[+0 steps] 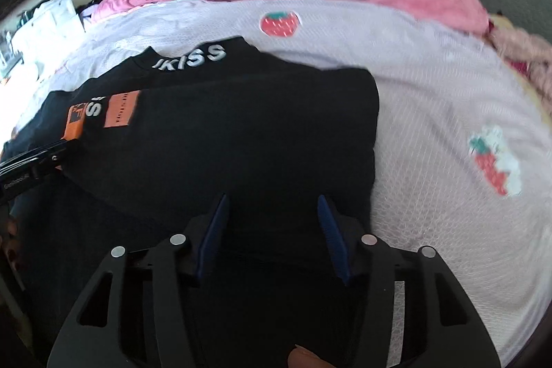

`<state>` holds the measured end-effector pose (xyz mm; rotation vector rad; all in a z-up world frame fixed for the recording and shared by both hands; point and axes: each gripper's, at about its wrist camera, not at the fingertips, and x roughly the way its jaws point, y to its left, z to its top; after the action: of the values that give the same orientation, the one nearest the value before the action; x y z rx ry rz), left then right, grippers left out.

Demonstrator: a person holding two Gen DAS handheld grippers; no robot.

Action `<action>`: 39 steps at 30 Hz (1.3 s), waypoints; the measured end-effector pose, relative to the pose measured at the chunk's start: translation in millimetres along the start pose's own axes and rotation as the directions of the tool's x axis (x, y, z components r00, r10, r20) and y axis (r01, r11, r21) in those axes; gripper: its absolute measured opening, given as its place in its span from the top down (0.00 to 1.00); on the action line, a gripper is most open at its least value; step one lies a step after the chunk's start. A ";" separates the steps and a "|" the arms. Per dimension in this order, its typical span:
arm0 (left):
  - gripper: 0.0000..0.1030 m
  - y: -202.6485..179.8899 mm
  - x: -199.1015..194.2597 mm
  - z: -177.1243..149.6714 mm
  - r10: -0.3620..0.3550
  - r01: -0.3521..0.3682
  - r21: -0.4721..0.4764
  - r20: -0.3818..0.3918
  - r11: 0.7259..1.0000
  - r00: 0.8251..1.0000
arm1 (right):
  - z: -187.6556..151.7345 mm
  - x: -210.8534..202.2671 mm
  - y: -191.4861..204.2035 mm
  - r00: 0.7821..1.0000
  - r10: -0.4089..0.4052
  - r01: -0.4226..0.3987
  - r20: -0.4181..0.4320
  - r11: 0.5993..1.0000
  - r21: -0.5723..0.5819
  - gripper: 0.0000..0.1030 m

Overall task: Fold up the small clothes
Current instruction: 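Lower the sleeve onto the sweatshirt body and open the right gripper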

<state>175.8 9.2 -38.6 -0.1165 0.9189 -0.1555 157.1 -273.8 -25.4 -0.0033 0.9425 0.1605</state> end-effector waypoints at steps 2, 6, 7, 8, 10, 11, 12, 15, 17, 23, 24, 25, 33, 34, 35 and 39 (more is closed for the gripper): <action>0.63 1.7 0.1 0.1 -0.003 0.003 -0.003 0.001 1.000 1.000 | -0.2 0.6 -1.5 1.000 0.009 -0.009 -0.001 1.000 0.000 0.51; 0.62 2.4 -4.2 0.3 -0.013 0.013 -0.013 0.005 1.000 1.000 | -0.3 -3.3 0.2 1.000 0.011 -0.011 0.007 1.000 0.007 0.49; 0.61 2.8 -5.4 0.2 -0.018 0.018 -0.017 0.006 1.000 1.000 | -0.2 -4.8 -0.8 1.000 0.019 -0.019 0.012 1.000 0.015 0.49; 0.59 3.1 -7.5 -0.4 -0.023 0.023 -0.022 0.008 1.000 1.000 | -0.4 -8.1 -3.4 0.999 0.033 -0.033 0.019 0.999 0.032 0.49; 0.56 2.2 -11.7 -1.3 -0.021 0.021 -0.024 0.013 0.999 1.000 | -1.7 -14.6 -7.2 0.998 0.046 -0.047 0.031 0.997 0.057 0.49; 0.50 1.6 -13.6 -1.6 -0.021 0.022 -0.025 0.016 0.999 1.000 | -2.9 -19.2 -8.2 0.998 0.048 -0.050 0.037 0.997 0.063 0.49; 0.46 0.8 -15.6 -1.9 -0.021 0.021 -0.028 0.019 0.999 1.000 | -3.9 -22.7 -9.3 0.998 0.049 -0.052 0.044 0.996 0.067 0.48; 0.43 -0.9 -23.7 -2.8 -0.016 0.017 -0.027 0.030 0.999 0.999 | -7.4 -32.1 -12.0 0.996 0.057 -0.062 0.062 0.995 0.080 0.39; 0.38 0.0 -29.9 -3.6 -0.010 0.011 -0.030 0.035 0.999 0.999 | -8.6 -37.0 -13.0 0.996 0.058 -0.064 0.071 0.994 0.087 0.38; 0.25 5.6 -49.4 -5.8 0.006 -0.004 -0.043 0.062 0.999 0.998 | -9.3 -49.9 -11.2 0.993 0.065 -0.074 0.098 0.993 0.090 0.25; 0.21 7.0 -53.7 -6.3 0.015 -0.011 -0.047 0.071 0.999 0.997 | -8.8 -51.2 -10.4 0.992 0.069 -0.078 0.101 0.993 0.090 0.21; 0.19 8.0 -55.6 -6.6 0.019 -0.015 -0.049 0.074 0.999 0.997 | -8.5 -52.4 -9.4 0.992 0.071 -0.080 0.104 0.993 0.090 0.18; 0.09 18.2 -78.8 -3.7 0.041 -0.035 -0.055 0.115 0.998 0.993 | -0.9 -66.9 5.6 0.984 0.091 -0.103 0.153 0.992 0.075 0.07; 0.09 20.2 -82.4 -3.2 0.049 -0.042 -0.056 0.122 0.998 0.991 | 0.6 -67.6 8.0 0.983 0.092 -0.104 0.156 0.992 0.071 0.06; 0.09 21.8 -85.0 -3.0 0.055 -0.048 -0.057 0.129 0.997 0.990 | 2.5 -68.9 11.2 0.983 0.094 -0.106 0.160 0.992 0.066 0.06; 0.09 29.9 -92.8 -2.4 0.069 -0.060 -0.069 0.144 0.996 0.987 | 8.1 -74.9 23.1 0.978 0.108 -0.117 0.179 0.992 0.039 0.06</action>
<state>121.0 55.5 27.5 -0.1554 0.7801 -0.0565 117.3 -260.5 41.2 0.1088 0.7695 0.2382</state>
